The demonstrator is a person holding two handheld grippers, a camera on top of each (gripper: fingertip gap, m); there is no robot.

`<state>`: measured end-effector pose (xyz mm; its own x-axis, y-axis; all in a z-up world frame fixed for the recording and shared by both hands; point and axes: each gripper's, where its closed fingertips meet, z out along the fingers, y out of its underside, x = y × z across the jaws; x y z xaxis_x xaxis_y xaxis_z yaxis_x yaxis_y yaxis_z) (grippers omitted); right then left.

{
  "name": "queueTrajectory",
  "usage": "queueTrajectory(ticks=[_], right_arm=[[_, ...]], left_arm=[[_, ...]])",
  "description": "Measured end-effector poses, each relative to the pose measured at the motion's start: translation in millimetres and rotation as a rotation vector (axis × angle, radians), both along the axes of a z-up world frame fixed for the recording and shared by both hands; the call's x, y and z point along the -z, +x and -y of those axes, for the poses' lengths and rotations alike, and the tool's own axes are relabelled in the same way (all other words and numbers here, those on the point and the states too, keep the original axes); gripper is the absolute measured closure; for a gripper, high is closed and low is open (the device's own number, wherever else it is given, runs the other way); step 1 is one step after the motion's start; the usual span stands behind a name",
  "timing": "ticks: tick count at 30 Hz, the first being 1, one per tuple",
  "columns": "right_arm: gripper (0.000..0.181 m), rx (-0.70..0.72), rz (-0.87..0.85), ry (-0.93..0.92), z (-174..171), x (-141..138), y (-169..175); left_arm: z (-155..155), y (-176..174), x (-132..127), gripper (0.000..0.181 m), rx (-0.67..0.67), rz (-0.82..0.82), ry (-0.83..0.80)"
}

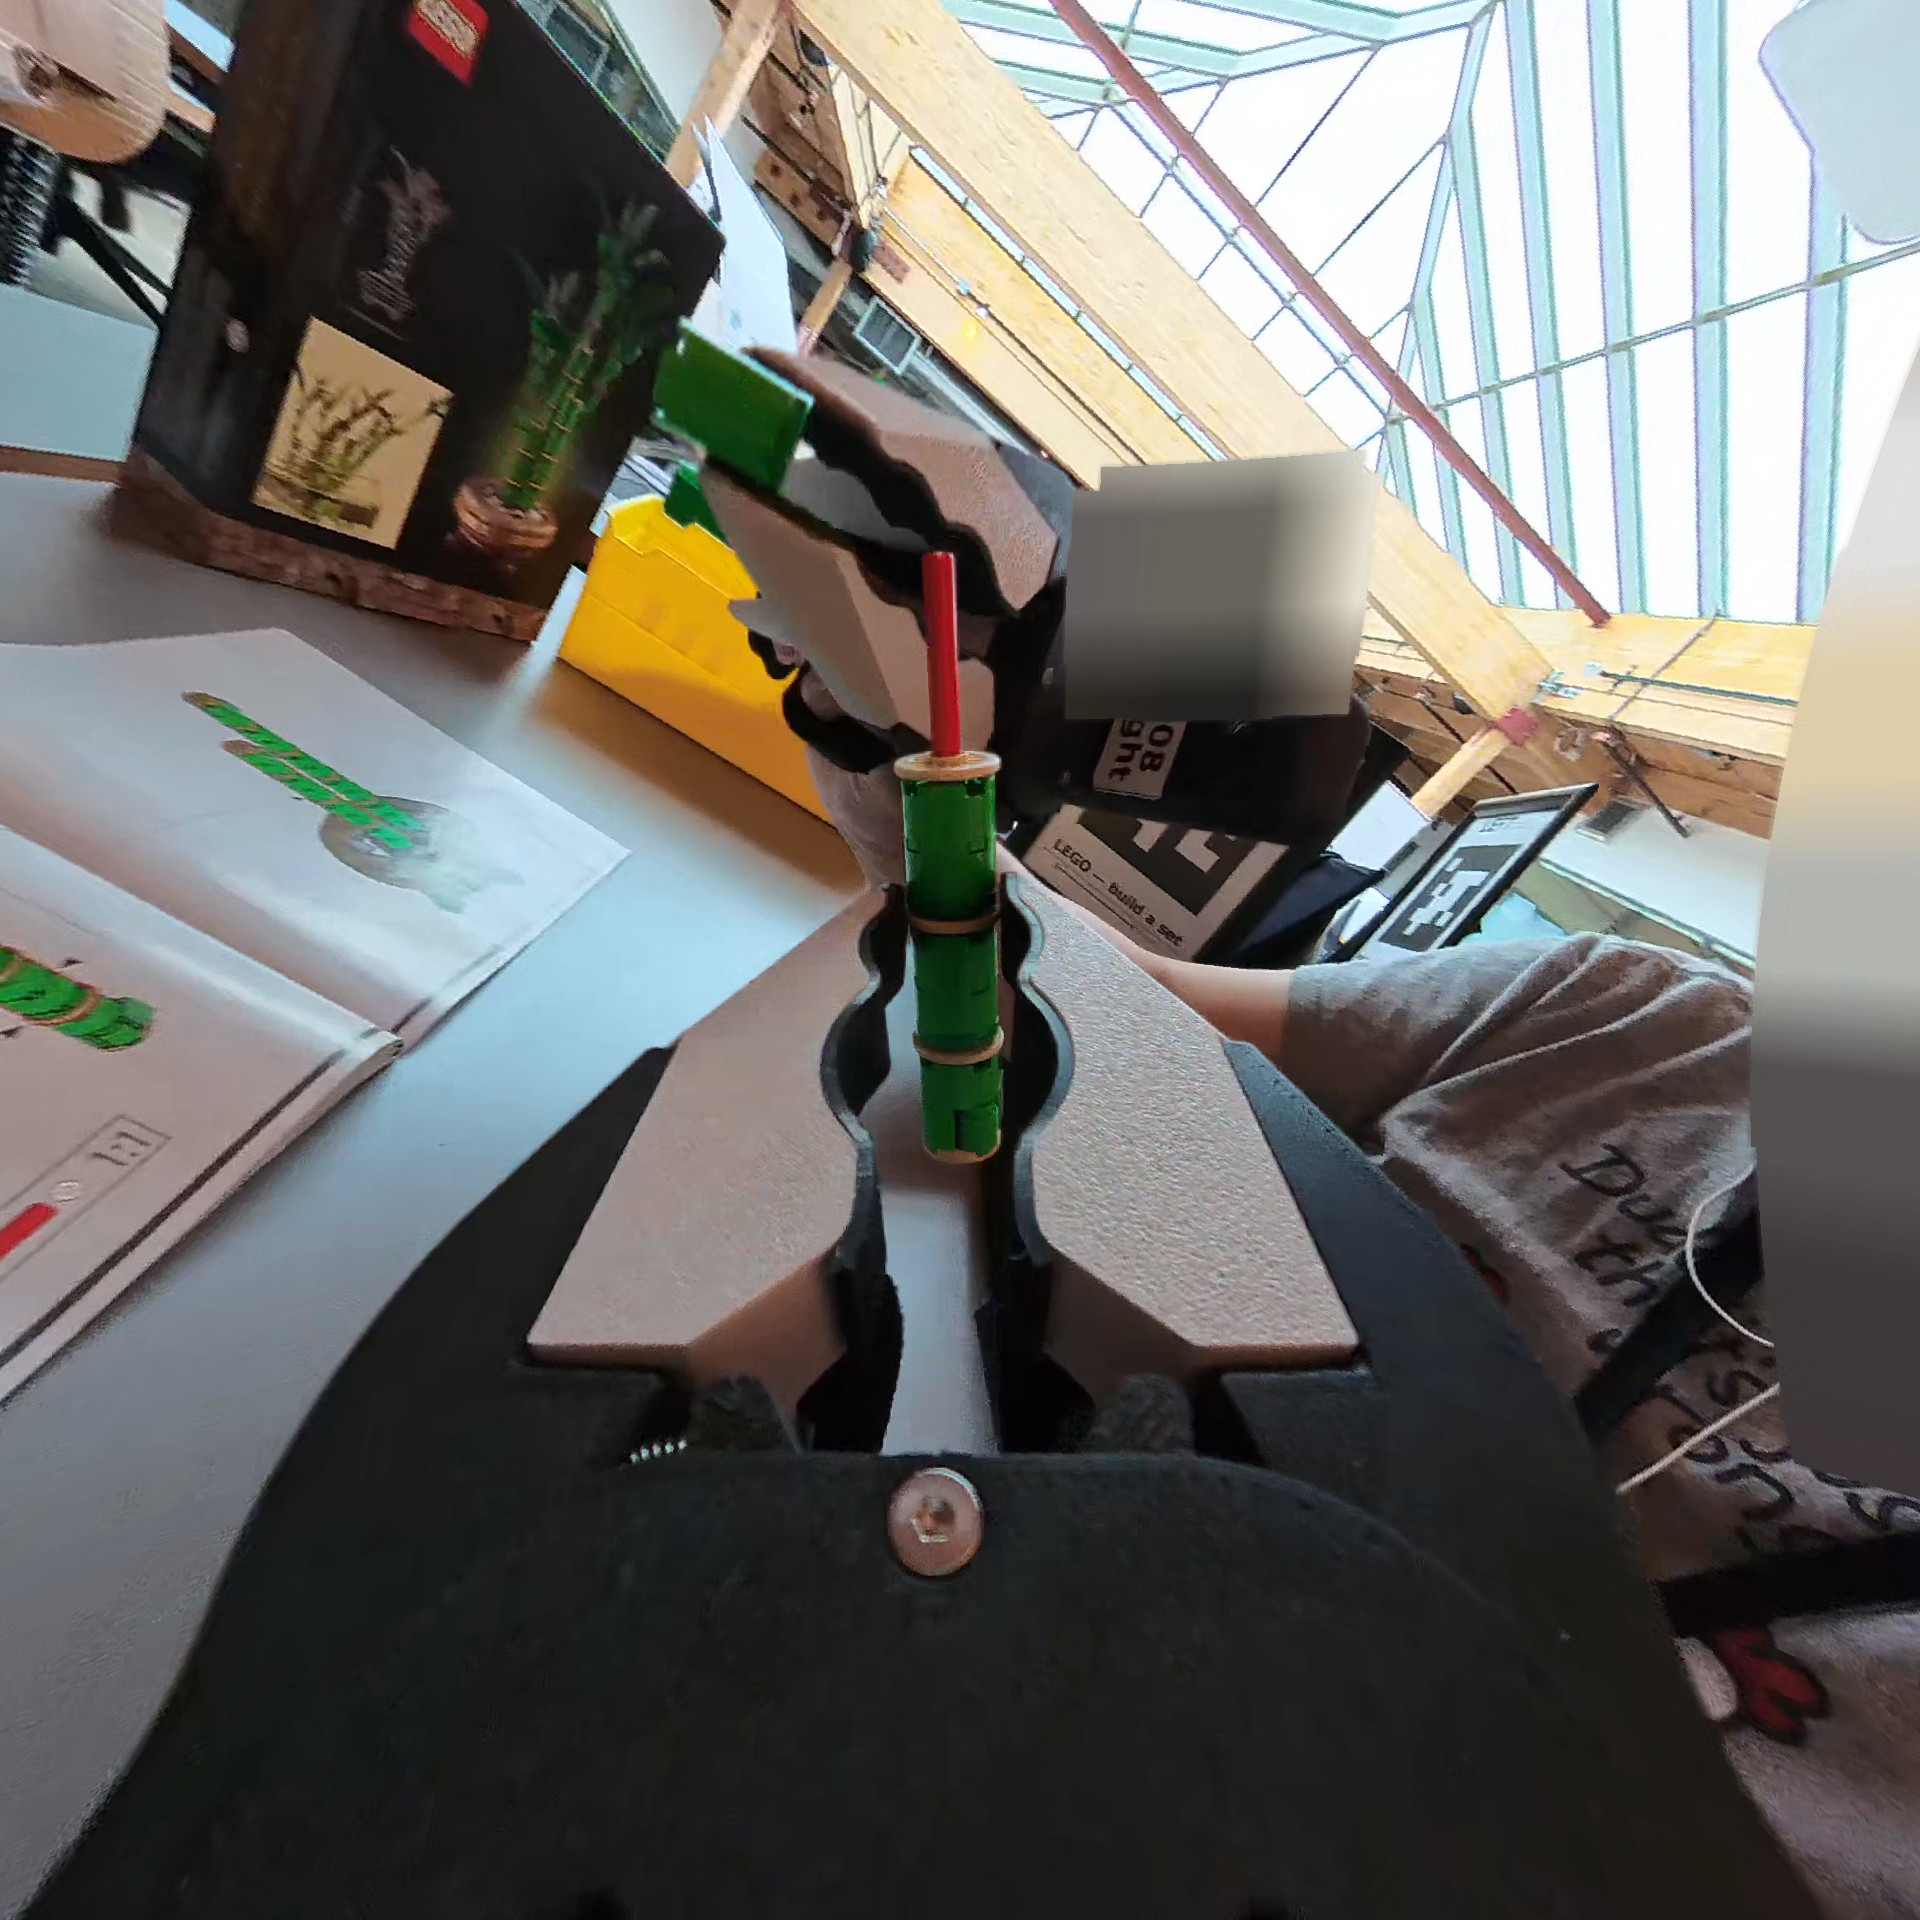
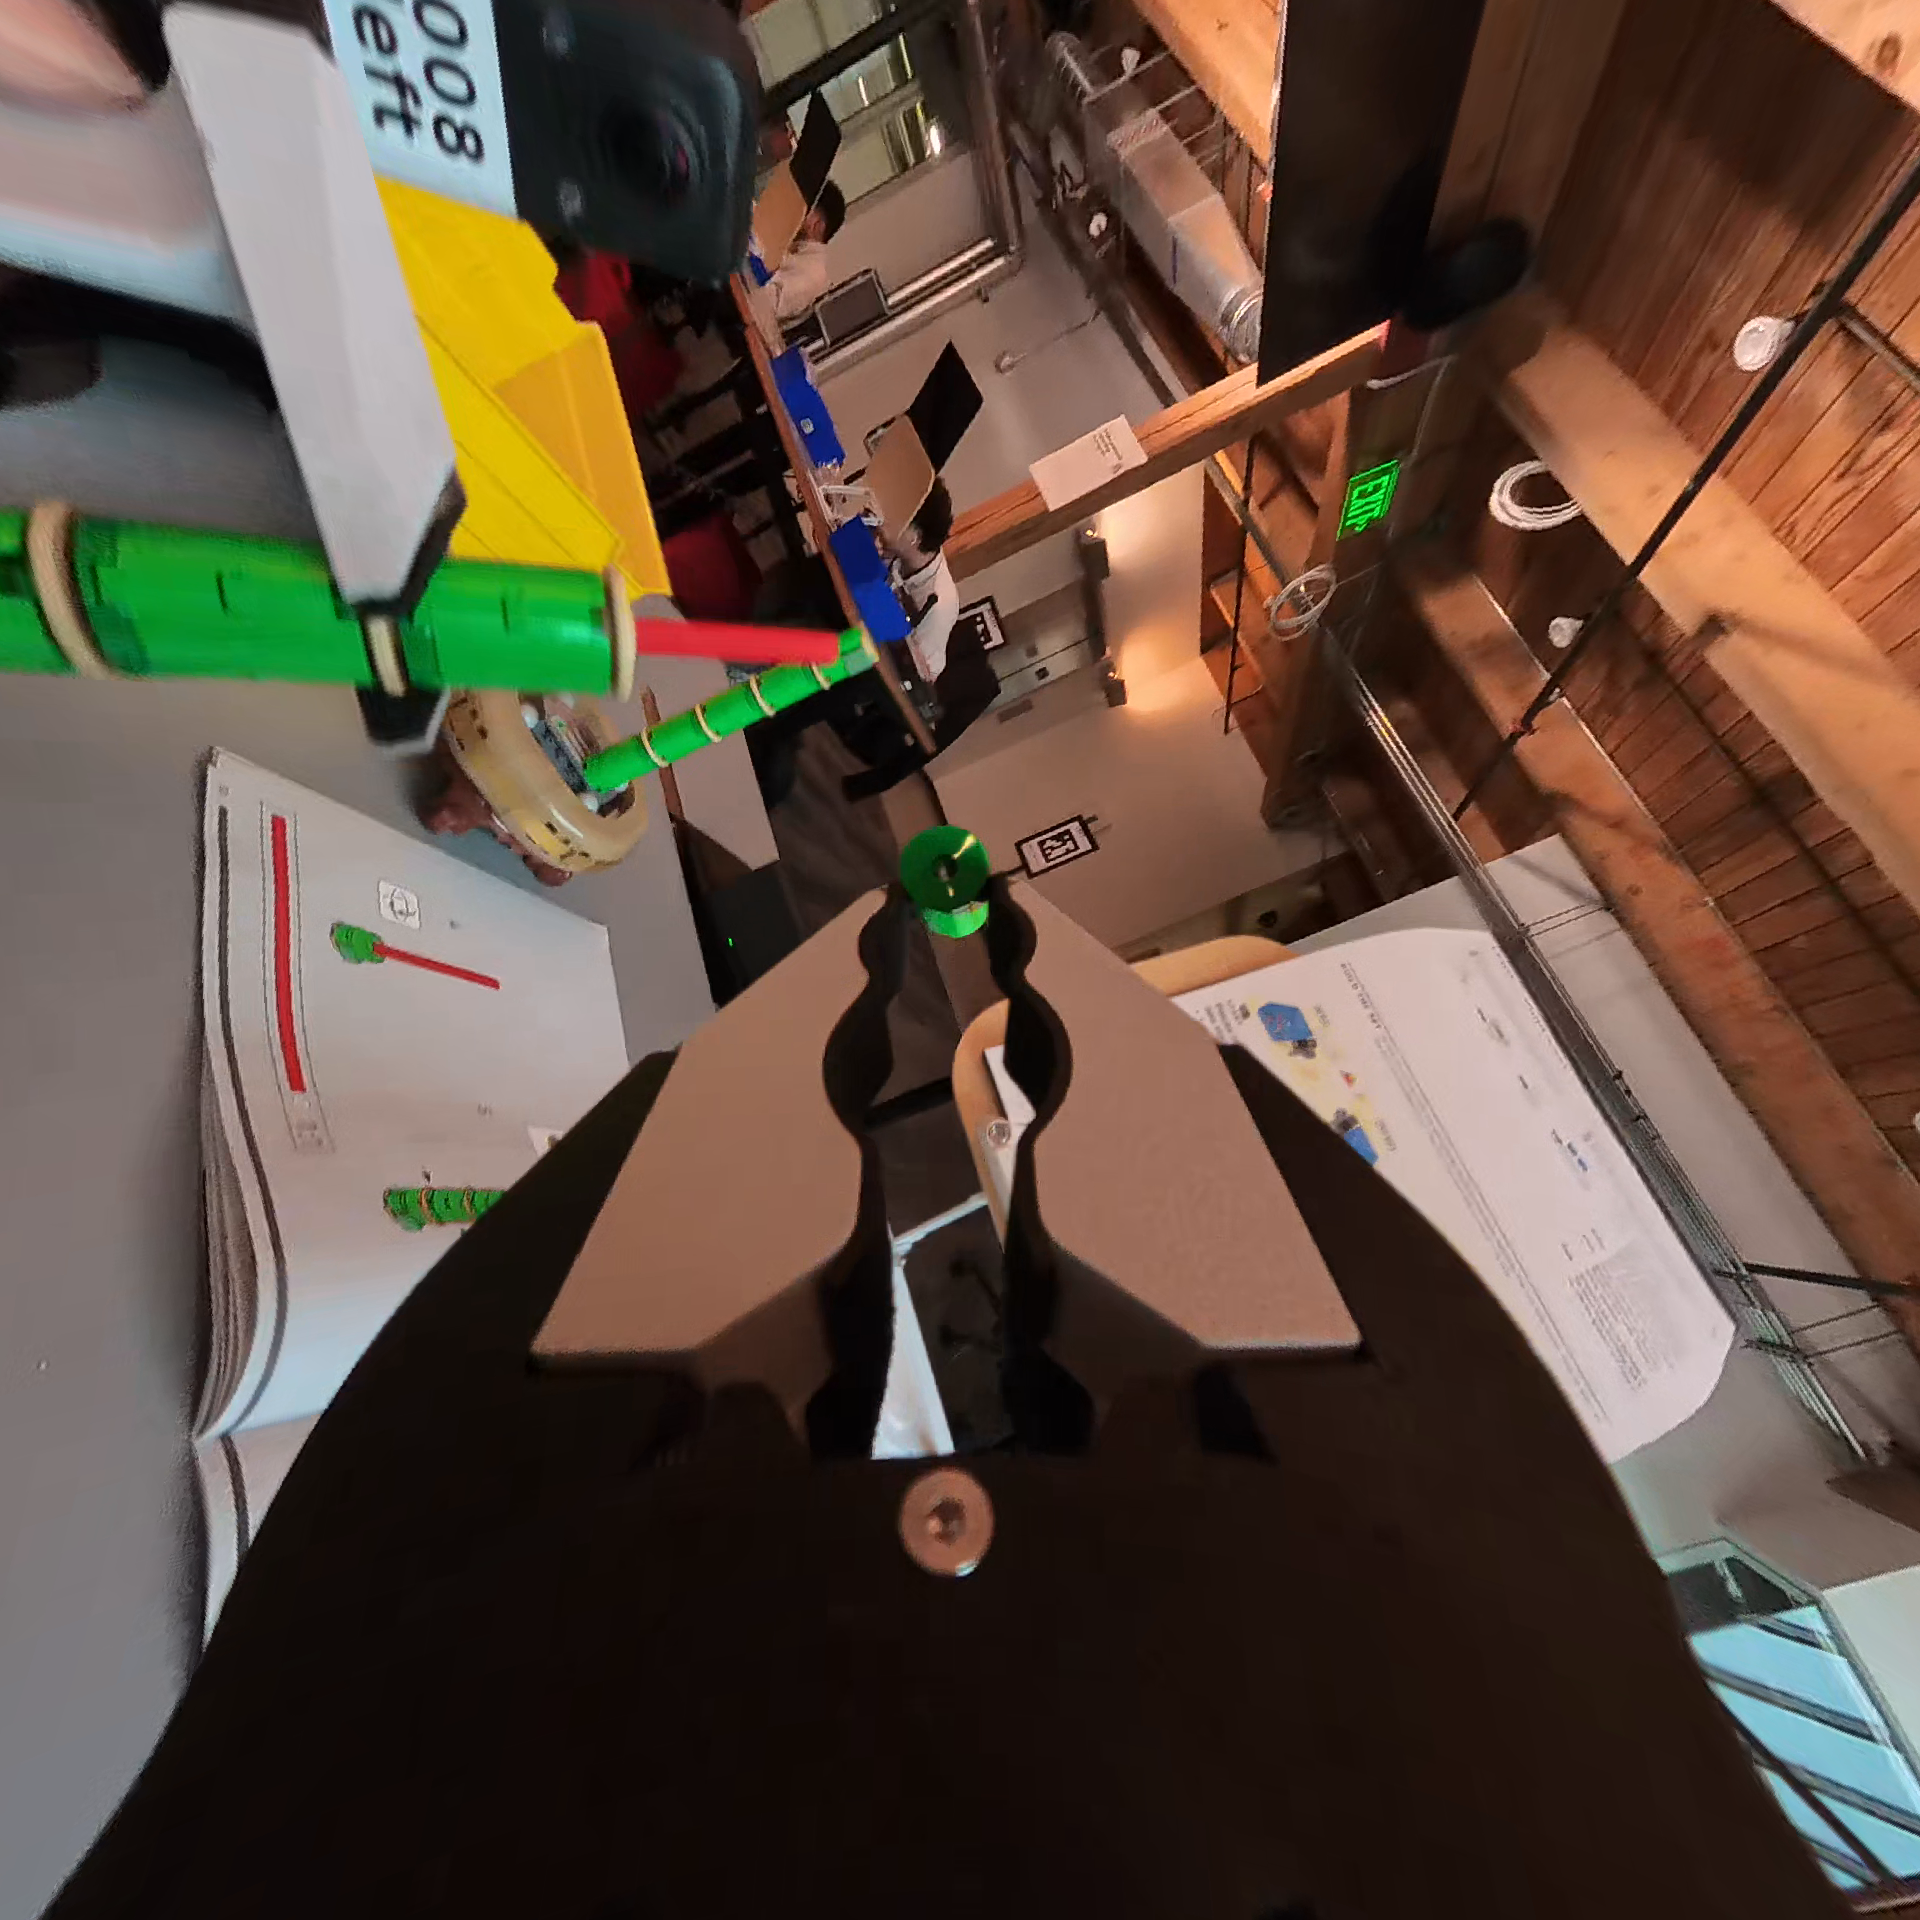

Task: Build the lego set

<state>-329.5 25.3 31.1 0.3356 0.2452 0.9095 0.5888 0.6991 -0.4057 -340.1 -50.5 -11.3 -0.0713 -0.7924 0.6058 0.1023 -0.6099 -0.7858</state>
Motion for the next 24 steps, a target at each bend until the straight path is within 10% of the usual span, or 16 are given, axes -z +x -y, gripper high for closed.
queueTrajectory(ticks=[11, 24], right_arm=[[0.167, -0.048, -0.057, -0.316, 11, 4, -27], [0.167, -0.002, 0.01, -0.135, 15, 0, -28]], left_arm=[[7, 1, -6, 0.166, 0.09, 0.074, -0.114], [5, -2, -9, 0.166, 0.089, 0.101, -0.155]])
